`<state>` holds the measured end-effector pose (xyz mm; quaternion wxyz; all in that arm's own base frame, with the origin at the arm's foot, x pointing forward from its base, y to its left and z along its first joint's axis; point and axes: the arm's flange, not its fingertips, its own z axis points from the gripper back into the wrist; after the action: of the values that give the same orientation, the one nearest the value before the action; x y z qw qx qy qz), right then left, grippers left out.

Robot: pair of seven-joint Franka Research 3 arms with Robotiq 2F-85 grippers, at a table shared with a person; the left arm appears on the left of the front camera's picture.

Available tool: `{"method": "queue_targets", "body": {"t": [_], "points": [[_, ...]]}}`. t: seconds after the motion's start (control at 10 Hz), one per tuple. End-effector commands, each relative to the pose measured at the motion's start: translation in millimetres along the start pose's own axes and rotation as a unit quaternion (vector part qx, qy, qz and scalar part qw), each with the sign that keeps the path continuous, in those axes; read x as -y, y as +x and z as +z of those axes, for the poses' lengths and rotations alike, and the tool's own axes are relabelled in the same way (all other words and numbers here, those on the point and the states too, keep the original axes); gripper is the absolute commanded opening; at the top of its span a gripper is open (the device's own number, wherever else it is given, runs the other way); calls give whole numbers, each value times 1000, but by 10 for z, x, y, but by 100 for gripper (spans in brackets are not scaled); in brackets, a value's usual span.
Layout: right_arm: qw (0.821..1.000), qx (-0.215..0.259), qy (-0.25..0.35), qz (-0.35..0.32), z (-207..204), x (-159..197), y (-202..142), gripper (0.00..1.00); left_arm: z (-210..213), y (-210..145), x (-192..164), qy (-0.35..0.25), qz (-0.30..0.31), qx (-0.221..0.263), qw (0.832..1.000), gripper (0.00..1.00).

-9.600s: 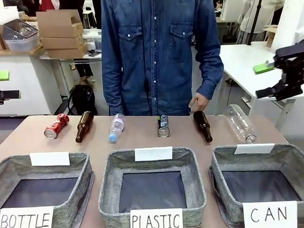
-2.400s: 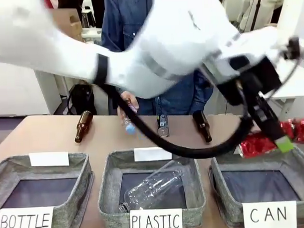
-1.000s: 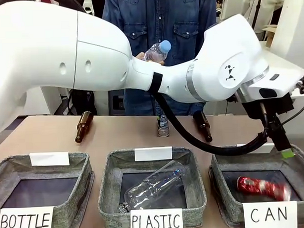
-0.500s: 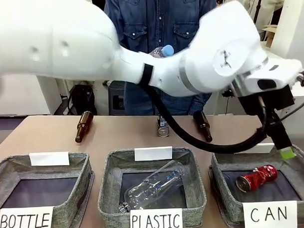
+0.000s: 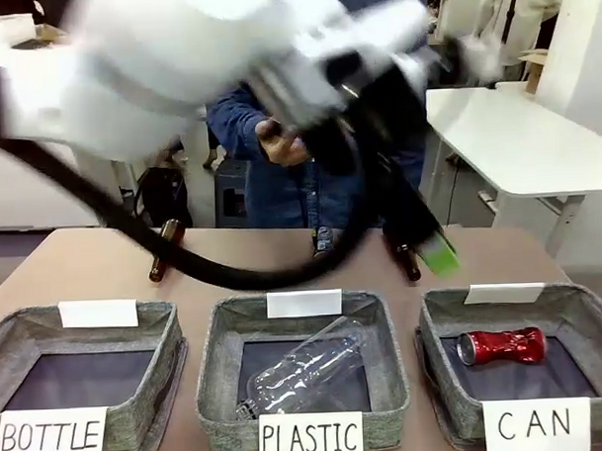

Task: Sort the can waste into the basket.
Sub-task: Pick up the can waste from the table and place it in the right Fabric basket.

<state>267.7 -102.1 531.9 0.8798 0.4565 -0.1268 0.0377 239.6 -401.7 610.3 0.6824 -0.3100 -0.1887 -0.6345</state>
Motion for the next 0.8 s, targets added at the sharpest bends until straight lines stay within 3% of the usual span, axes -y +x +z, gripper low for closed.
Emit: {"method": "queue_targets", "body": {"t": [0.0, 0.1, 0.2, 0.3, 0.4, 0.5, 0.6, 0.7], "points": [[998, -19, 59, 4, -209, -228, 195, 100, 814, -970, -129, 37, 141, 88, 985, 100], [996, -28, 86, -8, -374, -359, 268, 100, 1193, -1351, -272, 50, 260, 142, 954, 100], [990, -33, 128, -46, -497, -469, 338, 100, 1510, -1752, -409, 46, 357, 208, 909, 100], [985, -14, 119, -126, -598, -585, 408, 100, 1759, -2151, -534, 51, 436, 278, 854, 100], [980, 7, 127, -154, -659, -695, 460, 100, 1946, -2597, -661, 59, 489, 343, 800, 100], [975, 18, 162, -150, -678, -793, 497, 100, 2046, -2942, -751, 11, 507, 420, 752, 100], [975, 44, 161, -146, -729, -851, 554, 100, 2114, -3275, -781, -29, 506, 494, 707, 100], [974, 82, 158, -142, -808, -881, 626, 100, 2120, -3555, -798, -57, 518, 525, 673, 100]]}}
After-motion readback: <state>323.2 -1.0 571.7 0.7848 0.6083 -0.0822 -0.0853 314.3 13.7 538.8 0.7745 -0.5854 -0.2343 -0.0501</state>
